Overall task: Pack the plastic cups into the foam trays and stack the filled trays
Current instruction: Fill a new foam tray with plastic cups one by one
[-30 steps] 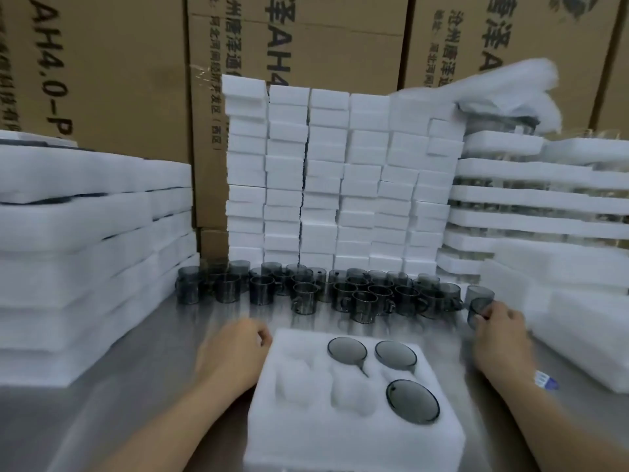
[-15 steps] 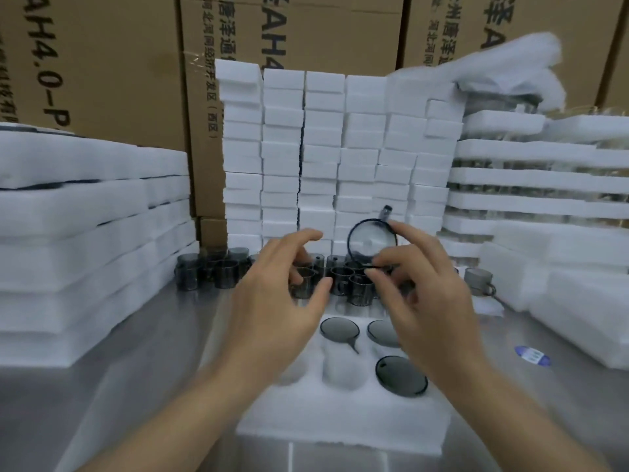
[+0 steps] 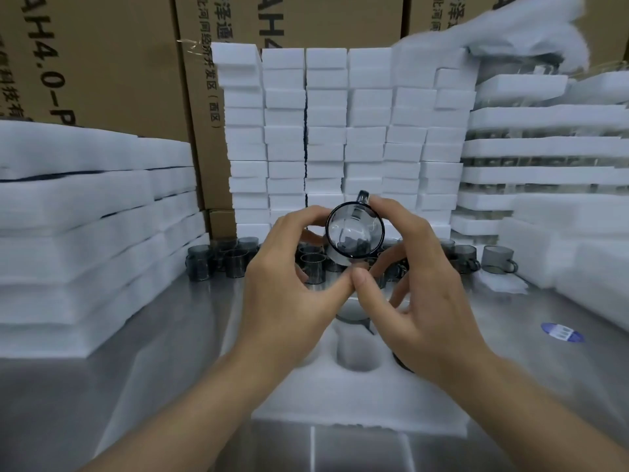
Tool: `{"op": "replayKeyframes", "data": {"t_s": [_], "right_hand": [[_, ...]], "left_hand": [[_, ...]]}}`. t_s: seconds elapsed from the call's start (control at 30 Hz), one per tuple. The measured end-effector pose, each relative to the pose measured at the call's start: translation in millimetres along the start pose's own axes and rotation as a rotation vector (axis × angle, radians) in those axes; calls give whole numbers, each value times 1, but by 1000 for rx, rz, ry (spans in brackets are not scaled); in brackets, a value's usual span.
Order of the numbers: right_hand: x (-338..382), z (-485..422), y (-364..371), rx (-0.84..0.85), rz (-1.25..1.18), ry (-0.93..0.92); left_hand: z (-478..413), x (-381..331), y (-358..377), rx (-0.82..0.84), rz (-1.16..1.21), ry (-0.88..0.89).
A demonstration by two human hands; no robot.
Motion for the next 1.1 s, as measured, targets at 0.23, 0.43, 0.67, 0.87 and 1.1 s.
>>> {"op": "replayKeyframes", "data": {"t_s": [0.23,0.43,0.67,0.87,1.1], "right_hand": [[0,-3,-4,20,14,-17],[0,-3,1,30,54,3],[-4,-5,3,31,-48,121],[-3,-5,1,13,-160,247],[-6,-6,6,163,-456,387]], "left_hand": [[-6,11,9,126,572,-562],[4,16,20,242,765,-823],[10,20,24,330,776,-924],[11,22,26,348,747,-948],[11,22,27,334,801,-918]]}}
Point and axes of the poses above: each hand's wrist, its own z-axis away from the middle knuckle, its own y-axis out of the palm, x = y × z, the point moved 4 cm from there along -z, towards the middle knuckle, and after that the axes turned 6 degrees about y, right-handed, at the moved point
